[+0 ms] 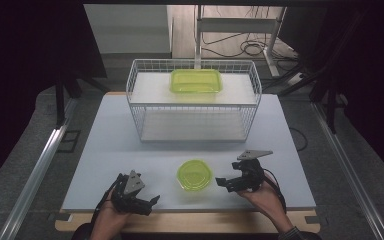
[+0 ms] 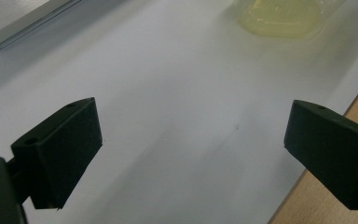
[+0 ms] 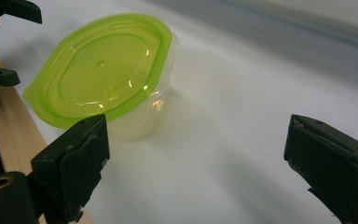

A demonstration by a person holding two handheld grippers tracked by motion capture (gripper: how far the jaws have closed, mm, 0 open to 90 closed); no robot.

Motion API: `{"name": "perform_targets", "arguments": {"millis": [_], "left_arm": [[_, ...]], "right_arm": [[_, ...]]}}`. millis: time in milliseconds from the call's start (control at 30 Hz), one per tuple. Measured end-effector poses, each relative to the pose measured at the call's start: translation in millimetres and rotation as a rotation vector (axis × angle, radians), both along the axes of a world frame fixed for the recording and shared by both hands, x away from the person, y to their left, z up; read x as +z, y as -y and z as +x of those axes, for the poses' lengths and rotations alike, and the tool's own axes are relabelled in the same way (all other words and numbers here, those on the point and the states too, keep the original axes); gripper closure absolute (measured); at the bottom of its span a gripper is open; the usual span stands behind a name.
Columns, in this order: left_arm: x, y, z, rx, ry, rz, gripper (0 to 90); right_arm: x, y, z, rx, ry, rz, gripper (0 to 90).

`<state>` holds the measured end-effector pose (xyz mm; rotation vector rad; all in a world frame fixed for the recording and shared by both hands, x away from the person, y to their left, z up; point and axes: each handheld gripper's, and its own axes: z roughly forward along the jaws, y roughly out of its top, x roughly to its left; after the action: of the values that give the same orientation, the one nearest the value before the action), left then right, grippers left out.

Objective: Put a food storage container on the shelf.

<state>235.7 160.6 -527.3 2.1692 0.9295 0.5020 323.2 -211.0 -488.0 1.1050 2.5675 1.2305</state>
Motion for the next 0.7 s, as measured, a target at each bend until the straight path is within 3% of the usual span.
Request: {"name": "perform_targets", "arguments": {"millis": [67, 233, 500, 700], "left_arm": [[-0.1, 0.1, 0.2, 0.0, 0.001, 0.0, 3.7], [-0.8, 1.1, 0.5, -0.001, 0.0, 0.005, 3.8], [-1.2, 1.7, 0.6, -0.003, 0.0, 0.012, 3.8], [-1.6, 2.0, 0.7, -0.003, -0.002, 0.015, 3.8]], "right_arm": [[1.1, -1.8, 2.4, -0.004, -0.018, 0.012, 12.0], [6.6, -5.6, 11.0, 0.017, -0.063, 0.102, 23.4], [3.6, -23.2, 25.1, 0.075, -0.122, 0.083, 41.6], [2.1, -29.2, 40.4, 0.084, -0.2, 0.131, 53.1]]}}
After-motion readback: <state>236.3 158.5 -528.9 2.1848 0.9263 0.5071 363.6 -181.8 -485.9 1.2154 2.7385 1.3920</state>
